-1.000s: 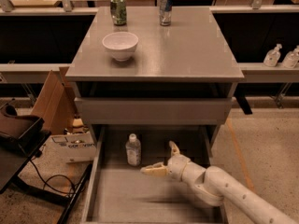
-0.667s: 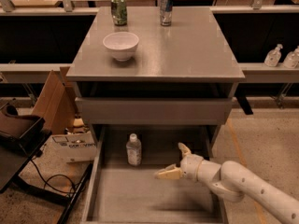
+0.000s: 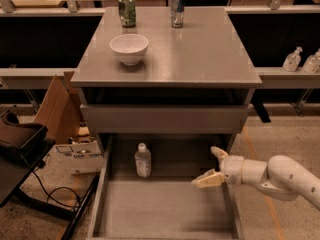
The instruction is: Place blue plastic bottle into middle drawer
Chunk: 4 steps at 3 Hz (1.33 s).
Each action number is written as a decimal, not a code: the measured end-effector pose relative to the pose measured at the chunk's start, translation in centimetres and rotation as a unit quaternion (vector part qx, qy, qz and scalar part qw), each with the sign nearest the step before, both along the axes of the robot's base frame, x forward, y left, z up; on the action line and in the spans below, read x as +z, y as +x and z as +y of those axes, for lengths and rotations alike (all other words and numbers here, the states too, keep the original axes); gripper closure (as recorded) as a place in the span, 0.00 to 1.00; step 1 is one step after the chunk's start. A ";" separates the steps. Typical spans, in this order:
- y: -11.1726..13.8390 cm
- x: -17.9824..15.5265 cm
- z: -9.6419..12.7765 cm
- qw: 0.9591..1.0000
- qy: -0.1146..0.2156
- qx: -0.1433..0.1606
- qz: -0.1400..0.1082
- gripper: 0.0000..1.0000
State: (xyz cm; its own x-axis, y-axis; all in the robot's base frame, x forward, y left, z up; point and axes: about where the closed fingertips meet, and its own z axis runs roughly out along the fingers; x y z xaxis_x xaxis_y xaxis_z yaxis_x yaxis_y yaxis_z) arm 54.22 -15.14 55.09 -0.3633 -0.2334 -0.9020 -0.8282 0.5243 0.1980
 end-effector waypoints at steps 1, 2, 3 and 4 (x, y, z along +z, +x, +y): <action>-0.5 0.3 0.1 1.000 0.006 0.014 0.003 0.00; -0.4 0.3 0.1 1.000 0.006 0.013 0.003 0.00; -1.3 0.9 -0.8 1.000 -0.005 0.018 0.002 0.00; -3.4 1.6 -2.6 0.997 -0.072 0.036 0.020 0.00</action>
Offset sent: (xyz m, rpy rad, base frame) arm -0.0053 -0.0001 0.0038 0.0126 0.0063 0.0301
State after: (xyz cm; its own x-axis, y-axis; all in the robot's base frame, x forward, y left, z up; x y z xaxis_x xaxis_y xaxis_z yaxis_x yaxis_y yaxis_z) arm 50.85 -17.74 56.66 -0.3757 -0.3856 -0.8427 -0.8580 0.4884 0.1590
